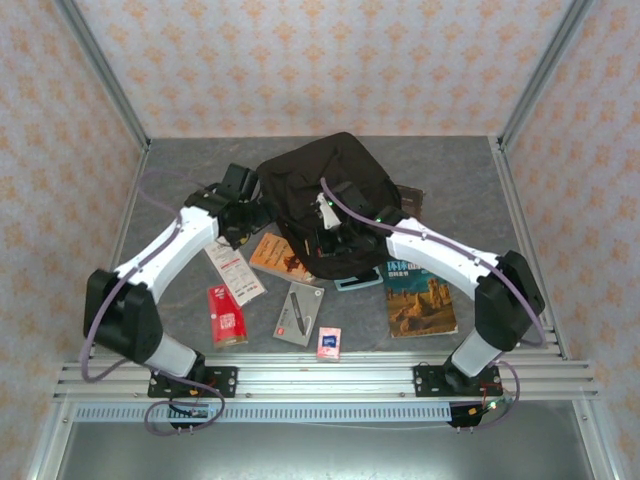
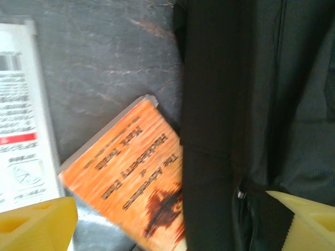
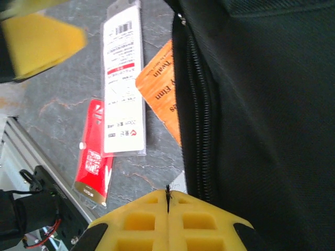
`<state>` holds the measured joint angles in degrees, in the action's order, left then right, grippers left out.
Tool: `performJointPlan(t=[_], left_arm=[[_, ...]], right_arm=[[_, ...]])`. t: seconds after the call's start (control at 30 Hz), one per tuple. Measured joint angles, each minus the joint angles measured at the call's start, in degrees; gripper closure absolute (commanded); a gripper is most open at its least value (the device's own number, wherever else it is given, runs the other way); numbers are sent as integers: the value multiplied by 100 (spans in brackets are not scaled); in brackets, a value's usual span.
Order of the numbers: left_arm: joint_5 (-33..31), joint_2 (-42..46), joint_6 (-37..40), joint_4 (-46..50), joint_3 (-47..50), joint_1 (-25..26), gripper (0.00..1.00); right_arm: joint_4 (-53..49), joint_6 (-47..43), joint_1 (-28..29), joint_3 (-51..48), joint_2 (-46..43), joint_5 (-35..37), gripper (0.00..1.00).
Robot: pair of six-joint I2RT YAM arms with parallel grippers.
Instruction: Pack books, pencil case, and school supplies into a backpack
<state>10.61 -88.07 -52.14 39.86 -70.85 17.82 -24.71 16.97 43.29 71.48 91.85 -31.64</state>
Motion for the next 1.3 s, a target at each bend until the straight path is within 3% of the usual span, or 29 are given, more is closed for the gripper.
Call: performJointPlan(t=[0.3,0.4,0.5,0.8,1.3], left_arm=[[249,-1110,-295,-614,-472,-26,16],[271,-1325,-374,-741,-581,-46,23],[315,-1513,-420,-837,-780,-50,36],[490,-1985,-385,-1261,-1134,-59,100],[479,-2496,74,-627,-2269,-260,100]], right_arm=[[319,-2,-114,-83,-42,-238,100],[332,-4,-153,-90,-39,-278,100],[334,-4,-173,-90,-35,-302,100],[417,-2,-173,-87,44,-378,100],[-52,-511,-210,-26,42,-66,100]])
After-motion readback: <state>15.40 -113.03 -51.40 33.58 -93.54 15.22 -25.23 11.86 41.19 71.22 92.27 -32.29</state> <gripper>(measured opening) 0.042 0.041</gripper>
